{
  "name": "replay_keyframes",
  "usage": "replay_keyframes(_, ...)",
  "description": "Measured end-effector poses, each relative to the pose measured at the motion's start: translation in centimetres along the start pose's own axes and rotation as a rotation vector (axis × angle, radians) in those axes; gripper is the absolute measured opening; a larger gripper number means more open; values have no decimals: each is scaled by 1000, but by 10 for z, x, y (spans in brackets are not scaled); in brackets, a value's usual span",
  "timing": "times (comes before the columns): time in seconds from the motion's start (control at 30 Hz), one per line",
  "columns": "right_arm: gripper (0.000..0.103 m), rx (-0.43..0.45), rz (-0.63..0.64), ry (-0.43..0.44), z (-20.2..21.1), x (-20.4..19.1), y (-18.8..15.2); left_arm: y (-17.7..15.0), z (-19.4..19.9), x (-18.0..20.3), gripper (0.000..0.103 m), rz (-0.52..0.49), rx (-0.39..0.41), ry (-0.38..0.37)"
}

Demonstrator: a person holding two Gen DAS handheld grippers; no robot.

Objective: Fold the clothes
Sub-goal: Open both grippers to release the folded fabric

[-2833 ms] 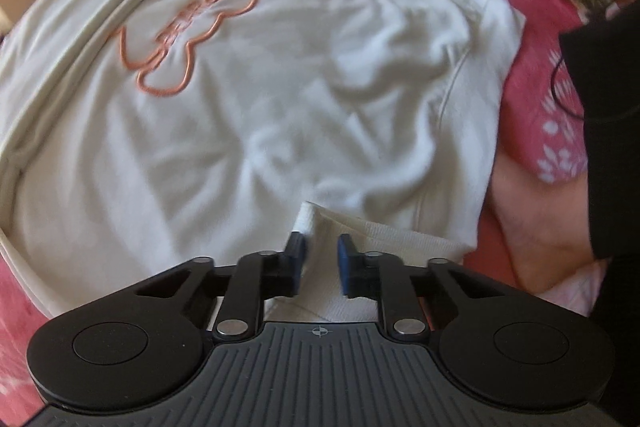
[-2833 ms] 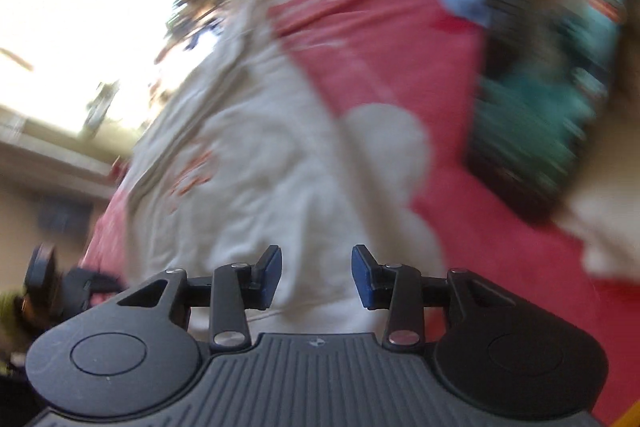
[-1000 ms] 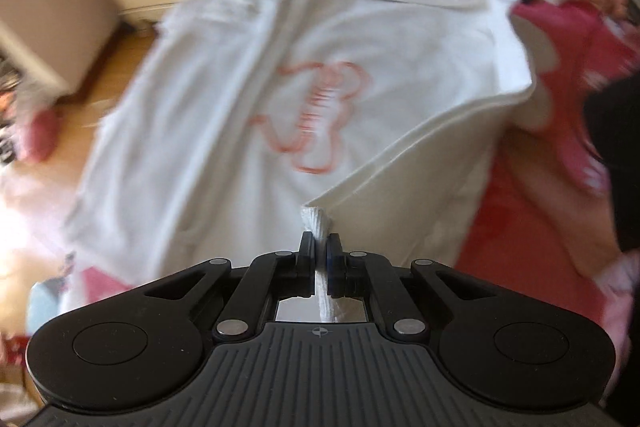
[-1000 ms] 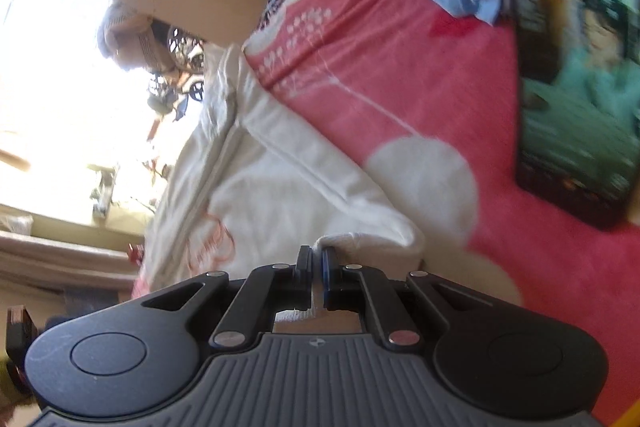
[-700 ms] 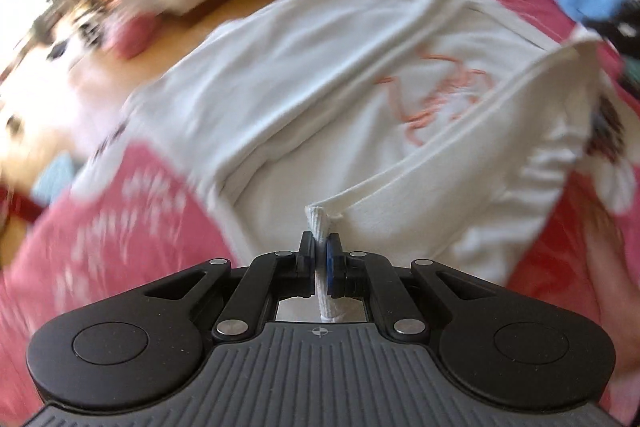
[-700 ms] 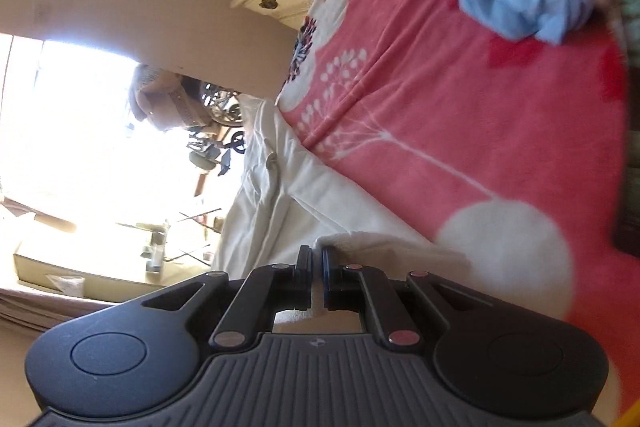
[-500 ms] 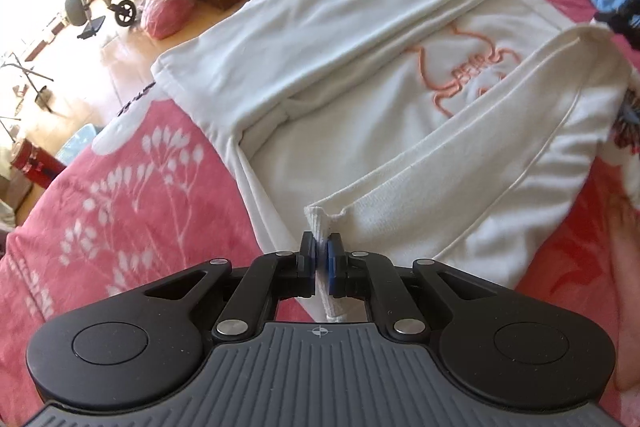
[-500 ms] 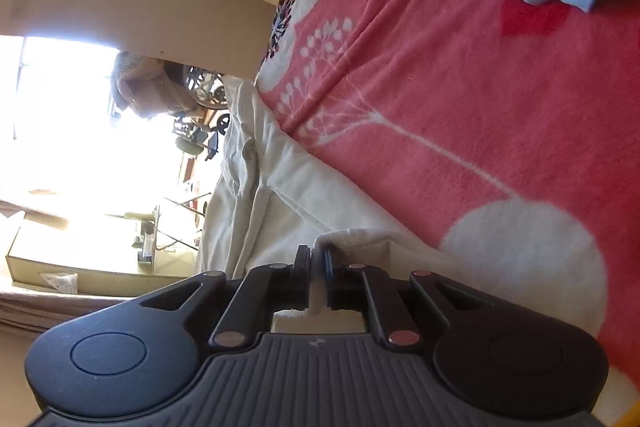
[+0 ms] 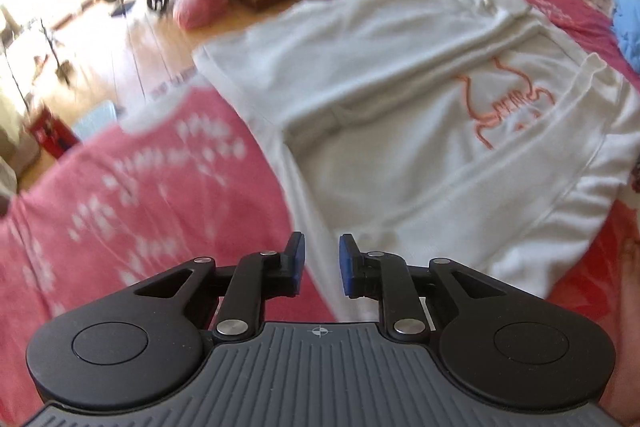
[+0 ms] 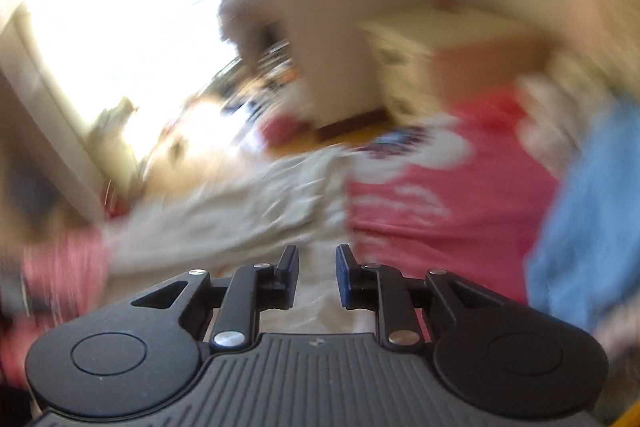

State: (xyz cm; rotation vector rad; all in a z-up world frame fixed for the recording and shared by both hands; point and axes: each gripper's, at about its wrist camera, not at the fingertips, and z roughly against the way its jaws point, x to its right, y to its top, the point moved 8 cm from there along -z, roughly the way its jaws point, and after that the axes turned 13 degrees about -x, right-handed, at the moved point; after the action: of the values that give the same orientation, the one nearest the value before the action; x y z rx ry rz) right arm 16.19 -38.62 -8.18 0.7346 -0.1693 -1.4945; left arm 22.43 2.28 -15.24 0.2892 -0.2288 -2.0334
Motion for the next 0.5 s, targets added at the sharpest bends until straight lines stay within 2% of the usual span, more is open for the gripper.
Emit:
replay_keyframes(0.1,22,-95,251,8,-38,-47,-12,4,8,3,33,-92,51,-45)
replay_keyframes(0.13,22,-126,335,11,-51,-63,-16,4,10,9,35,-123,61,-74)
replay_keyframes(0.3,21,-284,754,25,-112,-136,-38,1,-8,50,35,-263,39,-184)
replay_keyframes(0.37,21,-340,905,33,-134,-161,-46,3,-19,65,35,-317,49,-189)
replay_keyframes(0.5,21,-366,1012,72,-157,-177,-52,6,-34,85,34,-439,105,-171)
